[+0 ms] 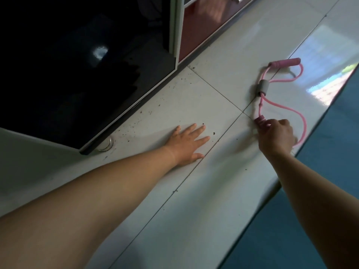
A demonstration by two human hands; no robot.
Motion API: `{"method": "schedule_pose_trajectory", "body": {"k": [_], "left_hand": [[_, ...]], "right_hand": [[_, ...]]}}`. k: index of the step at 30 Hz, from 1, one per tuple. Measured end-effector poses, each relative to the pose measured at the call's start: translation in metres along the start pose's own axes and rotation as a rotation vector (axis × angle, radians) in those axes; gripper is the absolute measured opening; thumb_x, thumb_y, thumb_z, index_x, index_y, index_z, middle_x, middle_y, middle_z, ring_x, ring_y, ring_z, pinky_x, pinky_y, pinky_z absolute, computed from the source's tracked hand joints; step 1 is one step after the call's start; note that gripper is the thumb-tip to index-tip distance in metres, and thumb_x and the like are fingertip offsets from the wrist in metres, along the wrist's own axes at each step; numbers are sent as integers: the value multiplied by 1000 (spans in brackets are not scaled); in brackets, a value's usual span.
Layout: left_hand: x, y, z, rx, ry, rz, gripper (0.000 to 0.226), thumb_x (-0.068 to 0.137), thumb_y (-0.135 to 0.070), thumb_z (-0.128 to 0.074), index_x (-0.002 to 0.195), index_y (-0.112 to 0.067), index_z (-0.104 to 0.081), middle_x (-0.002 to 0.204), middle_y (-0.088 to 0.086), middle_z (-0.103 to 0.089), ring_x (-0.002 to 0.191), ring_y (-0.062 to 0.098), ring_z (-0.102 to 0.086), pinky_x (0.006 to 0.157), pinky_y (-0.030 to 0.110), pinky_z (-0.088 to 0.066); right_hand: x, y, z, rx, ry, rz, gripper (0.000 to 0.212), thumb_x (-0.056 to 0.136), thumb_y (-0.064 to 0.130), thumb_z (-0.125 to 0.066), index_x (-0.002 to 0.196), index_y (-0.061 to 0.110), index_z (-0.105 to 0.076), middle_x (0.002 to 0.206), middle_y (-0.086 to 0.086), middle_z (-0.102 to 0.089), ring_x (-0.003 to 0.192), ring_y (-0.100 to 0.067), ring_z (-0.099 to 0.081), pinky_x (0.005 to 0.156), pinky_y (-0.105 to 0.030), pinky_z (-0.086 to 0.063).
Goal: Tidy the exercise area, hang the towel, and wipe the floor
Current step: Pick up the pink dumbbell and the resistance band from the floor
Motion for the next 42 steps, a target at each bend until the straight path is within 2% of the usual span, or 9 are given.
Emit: {"method": "schedule_pose_trajectory", "body": {"k": [5, 10, 13, 20, 28, 31, 34, 39, 42], "left_hand": [[-20, 10, -3, -24, 39, -14, 61, 96, -54, -30, 149, -35, -7, 159, -6, 6, 146, 18, 4, 116, 48, -11], [-47, 30, -2, -32, 36, 3, 61, 96, -54, -30, 149, -34, -7, 159, -4, 0, 146, 19, -1, 116, 46, -14], [-66, 41, 4, -29, 25, -27, 61, 96, -53, -31, 149, -33, -9, 159, -2, -4, 145, 20, -6, 115, 44, -18], [-137, 53, 11, -62, 68, -121, 65, 96, -52, -35, 150, -28, -7, 159, 0, -5, 145, 22, -8, 115, 41, -20], [-264, 81, -3, -154, 132, -221, 64, 96, -49, -38, 150, -27, -11, 159, -1, -9, 144, 20, -12, 117, 34, -16], [-306, 108, -22, -191, 113, -174, 65, 95, -48, -40, 150, -27, -12, 158, -1, -10, 144, 20, -12, 116, 37, -20], [-344, 141, -37, -264, 71, -70, 67, 95, -47, -44, 150, -28, -11, 158, -2, -10, 144, 18, -11, 116, 36, -20], [-409, 210, -50, -407, -44, 148, 74, 91, -45, -54, 149, -30, -12, 157, -4, -15, 143, 16, -18, 114, 29, -23], [-452, 260, -54, -474, -140, 352, 74, 91, -44, -55, 150, -28, -13, 157, -4, -16, 143, 16, -18, 112, 25, -20]], "right_hand": [[-13, -1, -1, 119, 44, -2, 27, 89, 18, -57, 116, 13, -53, 110, -15, -64, 93, -35, -58, 66, -31, -38], [-64, 32, -12, 262, 91, 74, 25, 91, 29, -56, 114, 20, -58, 108, -9, -66, 92, -32, -60, 66, -30, -39], [-105, 60, -23, 329, 169, 159, 27, 89, 25, -60, 116, 20, -59, 104, -6, -67, 87, -26, -61, 70, -34, -50], [-195, 107, -30, 274, 311, 341, 22, 89, 25, -60, 111, 24, -63, 101, 4, -64, 80, -11, -60, 65, -28, -50], [-300, 153, -36, 103, 563, 515, 29, 87, 22, -62, 115, 31, -59, 107, 11, -60, 85, -4, -59, 71, -18, -46], [-341, 188, -41, 81, 671, 605, 27, 88, 23, -61, 111, 36, -59, 105, 16, -59, 82, 0, -60, 68, -14, -47], [-373, 240, -39, 90, 729, 711, 26, 89, 23, -60, 111, 35, -59, 103, 17, -58, 79, 2, -62, 70, -19, -54], [-408, 341, -32, 138, 705, 858, 17, 88, 33, -61, 105, 33, -63, 96, 21, -60, 76, 1, -63, 73, -24, -55], [-424, 403, -26, 111, 666, 952, 26, 89, 28, -60, 114, 34, -58, 104, 18, -57, 79, 2, -53, 80, -21, -45]]}}
Point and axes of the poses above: each hand's wrist, its own x-axis towards the middle knuckle, its own z-axis out of the back of the hand, y = z × x, the point moved 6 cm from there along x, towards the middle knuckle
